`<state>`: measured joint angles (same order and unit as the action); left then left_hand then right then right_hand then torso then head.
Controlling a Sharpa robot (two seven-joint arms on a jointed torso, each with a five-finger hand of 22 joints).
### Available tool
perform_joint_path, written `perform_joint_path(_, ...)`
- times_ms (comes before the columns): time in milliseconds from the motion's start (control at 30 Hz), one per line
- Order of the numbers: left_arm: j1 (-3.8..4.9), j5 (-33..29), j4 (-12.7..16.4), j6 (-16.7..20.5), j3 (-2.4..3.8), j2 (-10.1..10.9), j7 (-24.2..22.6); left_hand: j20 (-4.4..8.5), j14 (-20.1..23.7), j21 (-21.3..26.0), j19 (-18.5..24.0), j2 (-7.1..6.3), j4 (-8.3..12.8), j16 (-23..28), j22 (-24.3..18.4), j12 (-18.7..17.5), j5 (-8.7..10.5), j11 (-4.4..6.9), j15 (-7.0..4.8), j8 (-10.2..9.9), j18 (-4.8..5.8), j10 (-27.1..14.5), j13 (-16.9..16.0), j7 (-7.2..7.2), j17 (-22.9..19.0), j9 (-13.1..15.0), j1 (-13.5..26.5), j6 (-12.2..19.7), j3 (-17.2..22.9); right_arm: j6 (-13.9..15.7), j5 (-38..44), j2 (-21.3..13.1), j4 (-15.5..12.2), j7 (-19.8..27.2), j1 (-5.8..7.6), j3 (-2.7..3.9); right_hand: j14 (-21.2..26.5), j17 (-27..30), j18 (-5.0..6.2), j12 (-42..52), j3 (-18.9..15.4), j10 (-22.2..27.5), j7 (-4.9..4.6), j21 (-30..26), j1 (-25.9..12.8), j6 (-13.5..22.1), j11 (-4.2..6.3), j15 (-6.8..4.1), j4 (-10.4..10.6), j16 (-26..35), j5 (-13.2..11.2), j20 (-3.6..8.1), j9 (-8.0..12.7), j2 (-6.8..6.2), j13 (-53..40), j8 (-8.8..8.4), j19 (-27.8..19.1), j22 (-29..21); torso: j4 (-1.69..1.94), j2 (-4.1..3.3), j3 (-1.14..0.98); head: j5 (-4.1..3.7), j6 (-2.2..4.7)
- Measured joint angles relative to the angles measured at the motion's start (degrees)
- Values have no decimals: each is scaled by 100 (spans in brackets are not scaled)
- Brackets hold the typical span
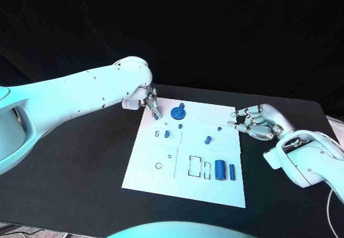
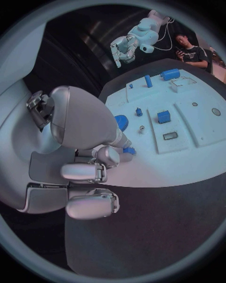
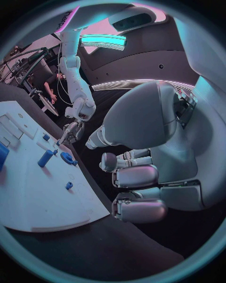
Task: Assemble the parts on the task board
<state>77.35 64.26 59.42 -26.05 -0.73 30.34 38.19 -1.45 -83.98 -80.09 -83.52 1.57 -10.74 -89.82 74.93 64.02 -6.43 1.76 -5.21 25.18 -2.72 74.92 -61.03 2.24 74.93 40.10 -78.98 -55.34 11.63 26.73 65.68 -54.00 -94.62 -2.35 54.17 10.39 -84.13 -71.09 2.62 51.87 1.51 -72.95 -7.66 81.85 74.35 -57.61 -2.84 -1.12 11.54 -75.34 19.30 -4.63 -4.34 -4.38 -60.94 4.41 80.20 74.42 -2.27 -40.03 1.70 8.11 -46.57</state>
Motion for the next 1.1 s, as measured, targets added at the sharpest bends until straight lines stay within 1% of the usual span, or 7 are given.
perform_joint_path(67,0,-7,0,0,0,1,0,0,1,23,0,-53,-157,0,0,-36,-10,-1,9,-17,1,-1,29,32,0,-1,-61,31,158,0,0,0,0,0,0,0,0,0,0,0,0,0,0,0,0,0,0,0,0,0,0,0,0,0,0,0,0,0,-1,0,0,0,0)
perform_joint_path(133,-5,-20,2,1,-4,5,0,0,0,34,0,-239,-395,0,0,-58,-20,-2,41,-15,0,-2,70,42,0,5,-47,40,475,-1,0,0,0,0,0,0,0,0,0,0,0,0,0,0,17,0,0,0,0,0,0,0,0,17,0,0,0,0,-1,1,-1,0,-3)
perform_joint_path(233,-14,-69,13,4,-10,20,0,0,0,34,0,-586,-298,0,0,-58,-40,-19,65,89,0,15,93,42,-1,85,259,40,1214,-1,0,-1,0,0,-2,0,0,0,0,0,0,0,0,0,23,0,0,0,0,0,0,0,0,23,0,0,0,0,-1,3,0,-1,-7)
perform_joint_path(400,-14,-233,94,34,-10,97,-6,0,1,34,0,-822,-234,0,0,-59,-40,-45,65,184,1,41,92,43,-1,170,498,39,1692,-2,1,-1,2,-1,-5,-1,0,0,0,0,0,0,0,0,23,0,0,0,0,0,0,0,0,23,0,0,0,0,-1,7,-1,-9,15)
perform_joint_path(800,-16,-697,990,524,-16,682,-51,-21,1,34,-21,-895,-39,0,-1,-59,-38,-33,64,268,1,72,92,52,-2,230,712,47,1993,-8,45,-20,12,-8,-12,-2,0,5,0,0,0,-1,0,-19,23,0,-1,0,0,22,21,0,0,23,0,0,0,-7,15,15,-6,15,16)
perform_joint_path(967,-22,-739,1423,850,-97,927,-113,-20,1,34,-21,-917,-4,0,-1,-59,-34,-32,64,278,0,73,92,53,-2,249,759,47,2059,-13,57,-27,11,-14,-13,-3,0,5,0,0,0,12,0,-19,23,0,12,0,0,22,21,0,0,23,-1,0,0,-7,26,21,-9,24,10)
perform_joint_path(1100,-91,-677,1739,1124,-129,1097,-198,-21,1,34,-21,-951,58,0,-1,-58,-33,-34,64,299,1,100,92,54,-2,249,793,47,2121,-19,63,-36,11,-20,-14,-3,0,6,0,0,0,12,0,-19,23,0,12,0,0,22,21,0,0,23,-1,0,0,-8,34,27,-12,40,-1)
